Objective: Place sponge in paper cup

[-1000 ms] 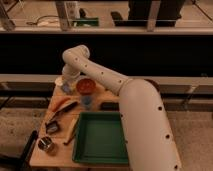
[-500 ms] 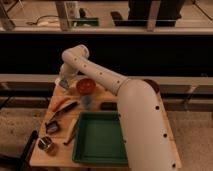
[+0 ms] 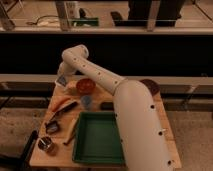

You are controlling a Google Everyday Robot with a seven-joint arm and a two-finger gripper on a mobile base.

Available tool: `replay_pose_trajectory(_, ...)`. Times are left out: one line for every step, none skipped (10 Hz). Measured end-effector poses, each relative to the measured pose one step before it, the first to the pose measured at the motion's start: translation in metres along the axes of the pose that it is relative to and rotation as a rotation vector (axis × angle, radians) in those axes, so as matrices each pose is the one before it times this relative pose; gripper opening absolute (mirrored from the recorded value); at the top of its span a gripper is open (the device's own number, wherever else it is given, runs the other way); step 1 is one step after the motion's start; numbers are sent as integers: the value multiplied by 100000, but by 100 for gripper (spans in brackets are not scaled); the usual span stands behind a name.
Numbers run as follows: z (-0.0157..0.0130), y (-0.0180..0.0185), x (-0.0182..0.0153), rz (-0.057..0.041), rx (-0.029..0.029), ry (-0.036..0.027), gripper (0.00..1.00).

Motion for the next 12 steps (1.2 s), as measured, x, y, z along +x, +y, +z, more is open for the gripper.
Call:
replay_pose_trajectory(510, -540, -250, -88, 640, -1556, 1)
replay_pose_trajectory(229, -336, -65, 23, 587, -971, 1)
replay_pose_trajectory(83, -351, 53, 99, 789, -886, 1)
replay_pose_trajectory(137, -438, -204, -239, 642, -861, 1)
replay_pose_trajectory(176, -423, -227, -141, 734, -984, 1)
replay_pose_trajectory(70, -189, -34, 300, 640, -716, 1)
replay_pose_trajectory(36, 35, 135, 537, 426, -488, 1)
replay_pose_trajectory(16, 60, 187, 771, 542, -628, 1)
replay_pose_trajectory(245, -30, -73, 886, 597, -1115, 1)
replay_pose_trajectory(211, 64, -54, 648, 281, -716, 1)
replay_pose_trajectory(212, 87, 21, 1060, 566, -1020, 1)
replay_pose_trajectory(55, 98, 95, 661, 364, -683, 1)
